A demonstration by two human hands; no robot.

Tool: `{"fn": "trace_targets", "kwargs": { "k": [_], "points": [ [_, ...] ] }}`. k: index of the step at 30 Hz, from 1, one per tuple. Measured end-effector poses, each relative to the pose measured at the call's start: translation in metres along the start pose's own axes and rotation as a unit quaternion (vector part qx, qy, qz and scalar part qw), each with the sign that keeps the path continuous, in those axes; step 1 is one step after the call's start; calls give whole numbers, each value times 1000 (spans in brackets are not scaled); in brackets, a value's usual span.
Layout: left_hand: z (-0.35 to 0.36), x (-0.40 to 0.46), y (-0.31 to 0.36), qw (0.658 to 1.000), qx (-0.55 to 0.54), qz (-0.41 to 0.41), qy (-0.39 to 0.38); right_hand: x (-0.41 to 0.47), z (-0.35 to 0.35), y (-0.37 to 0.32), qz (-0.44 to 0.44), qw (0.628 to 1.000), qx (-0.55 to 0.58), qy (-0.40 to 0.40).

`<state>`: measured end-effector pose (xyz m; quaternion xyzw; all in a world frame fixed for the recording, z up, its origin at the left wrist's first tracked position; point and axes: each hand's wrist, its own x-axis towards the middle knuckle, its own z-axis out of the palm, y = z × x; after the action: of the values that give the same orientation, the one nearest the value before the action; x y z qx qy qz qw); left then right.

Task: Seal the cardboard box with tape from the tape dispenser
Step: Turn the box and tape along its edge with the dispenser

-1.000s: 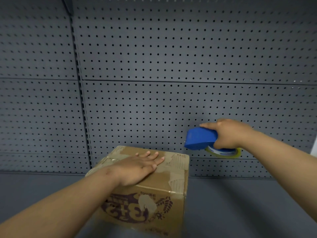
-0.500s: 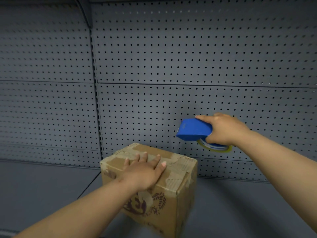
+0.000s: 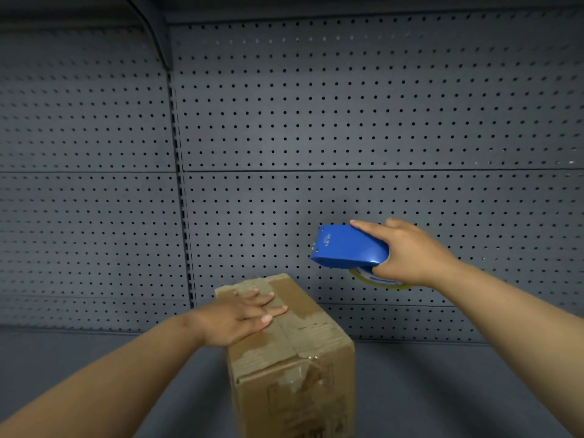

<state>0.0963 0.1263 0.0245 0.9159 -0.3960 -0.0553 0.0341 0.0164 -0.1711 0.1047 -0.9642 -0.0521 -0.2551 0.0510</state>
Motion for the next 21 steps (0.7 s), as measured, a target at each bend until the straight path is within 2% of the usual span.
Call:
{"fn": "trace_targets", "kwargs": {
  "k": [3,7,19,21],
  "points": [
    [-5,-3,-23,1000,18,-11,-4,5,3,-14,-3,1000,-3,8],
    [-3,-11,-44,998,-63,0,-1,11,9,-35,-14,1000,8,24],
    [-2,26,-34,989,-120,74,35,25,17,-68,-26,999,17,37],
    [-1,29,-39,983,-163,64,53,25,17,-70,-24,999,14,37]
  ]
}}
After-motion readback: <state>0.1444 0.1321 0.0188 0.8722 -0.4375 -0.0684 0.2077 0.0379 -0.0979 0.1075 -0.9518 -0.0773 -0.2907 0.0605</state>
